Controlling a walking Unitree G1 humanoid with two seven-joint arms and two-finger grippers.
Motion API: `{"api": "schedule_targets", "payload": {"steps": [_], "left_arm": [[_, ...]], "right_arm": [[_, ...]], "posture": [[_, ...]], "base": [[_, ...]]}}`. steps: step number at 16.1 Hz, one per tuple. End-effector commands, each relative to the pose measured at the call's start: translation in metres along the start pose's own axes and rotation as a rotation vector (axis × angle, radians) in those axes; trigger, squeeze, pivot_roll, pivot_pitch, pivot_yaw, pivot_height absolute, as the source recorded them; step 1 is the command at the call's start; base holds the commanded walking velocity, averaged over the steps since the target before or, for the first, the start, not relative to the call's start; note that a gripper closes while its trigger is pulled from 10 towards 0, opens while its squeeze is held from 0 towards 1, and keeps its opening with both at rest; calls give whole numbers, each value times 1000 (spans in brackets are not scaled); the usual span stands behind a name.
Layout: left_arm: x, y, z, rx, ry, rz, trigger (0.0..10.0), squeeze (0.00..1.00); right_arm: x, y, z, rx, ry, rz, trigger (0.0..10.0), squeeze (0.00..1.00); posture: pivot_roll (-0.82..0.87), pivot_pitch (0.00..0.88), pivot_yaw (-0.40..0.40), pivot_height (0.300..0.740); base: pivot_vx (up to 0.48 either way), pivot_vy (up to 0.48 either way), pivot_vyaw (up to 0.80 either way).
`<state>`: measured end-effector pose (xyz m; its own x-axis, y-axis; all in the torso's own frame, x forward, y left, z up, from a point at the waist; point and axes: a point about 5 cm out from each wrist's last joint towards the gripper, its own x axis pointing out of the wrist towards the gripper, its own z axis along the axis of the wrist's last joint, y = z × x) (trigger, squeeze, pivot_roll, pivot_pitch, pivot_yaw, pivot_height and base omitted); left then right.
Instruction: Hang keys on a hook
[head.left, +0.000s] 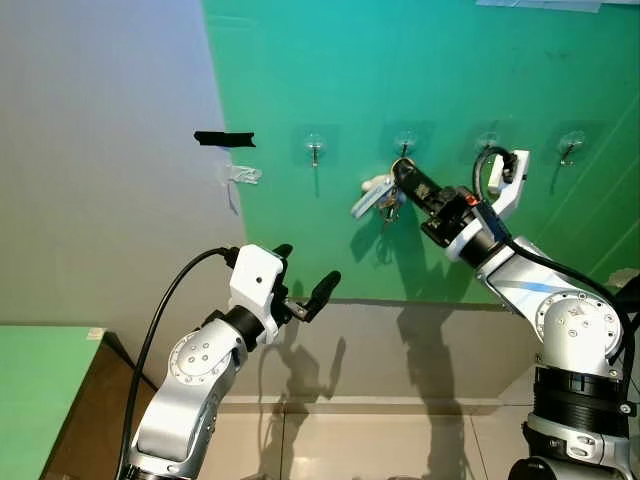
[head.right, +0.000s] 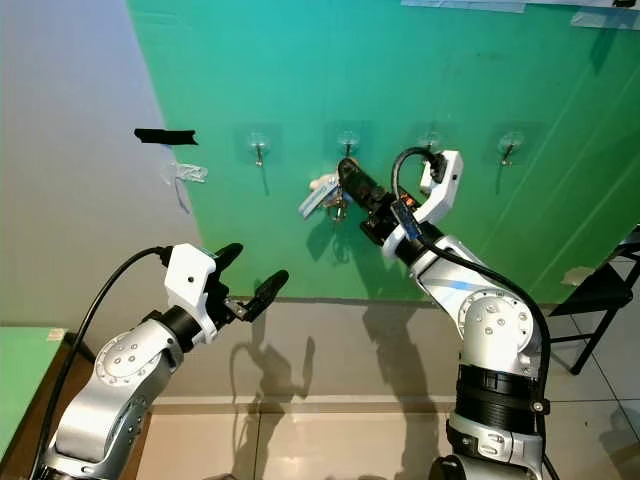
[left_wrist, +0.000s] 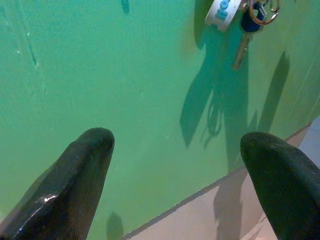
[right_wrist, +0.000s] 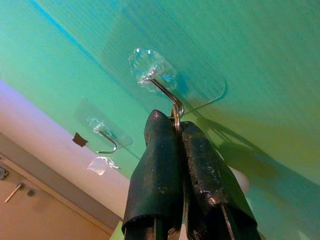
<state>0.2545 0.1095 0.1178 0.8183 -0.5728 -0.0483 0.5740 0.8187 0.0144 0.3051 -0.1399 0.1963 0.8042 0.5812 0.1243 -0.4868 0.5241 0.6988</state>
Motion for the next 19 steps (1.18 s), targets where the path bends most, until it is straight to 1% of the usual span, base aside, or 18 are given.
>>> {"api": "schedule_targets", "payload": {"steps": [1, 5, 9, 11, 14, 16, 17, 18, 19], "left_arm": [[1, 1, 0, -5, 8, 3, 10000, 0], [0, 1, 0, -9, 10, 5, 10000, 0], [-1, 0, 0, -8, 12, 5, 10000, 0], [-1, 0, 0, -8, 14, 4, 10000, 0], [-1, -1, -1, -10, 17, 0, 10000, 0], [-1, -1, -1, -10, 18, -2, 10000, 0], [-1, -1, -2, -10, 19, -2, 10000, 0], [-1, -1, -2, -9, 19, -3, 10000, 0], [-1, 0, -2, -8, 20, -3, 10000, 0]], "right_arm": [[-3, -8, -13, 7, 75, -67, 0, 0], [-3, -12, -20, 50, 99, -97, 0, 0], [-5, -16, -25, 40, 113, -129, 0, 0], [-8, -21, -28, 43, 117, -166, 0, 0], [-10, -23, -33, 26, 130, -181, 0, 0], [-12, -27, -35, -25, 157, -218, 0, 0], [-14, -31, -36, -87, 174, -256, 10000, 102], [-14, -35, -36, -203, 176, -291, 10000, 1000], [-14, -39, -33, -372, 178, -338, 10000, 1000]], "posture": [[-77, 0, 21, 740], [-75, 0, 20, 740], [-74, 0, 19, 740], [-76, 0, 19, 740], [-79, 0, 22, 740], [-81, 0, 22, 740], [-81, 0, 23, 740], [-80, 0, 22, 740], [-80, 0, 22, 740]], "base": [[0, 0, 0], [0, 0, 0], [0, 0, 0], [0, 0, 0], [0, 0, 0], [0, 0, 0], [0, 0, 0], [0, 0, 0], [0, 0, 0]]}}
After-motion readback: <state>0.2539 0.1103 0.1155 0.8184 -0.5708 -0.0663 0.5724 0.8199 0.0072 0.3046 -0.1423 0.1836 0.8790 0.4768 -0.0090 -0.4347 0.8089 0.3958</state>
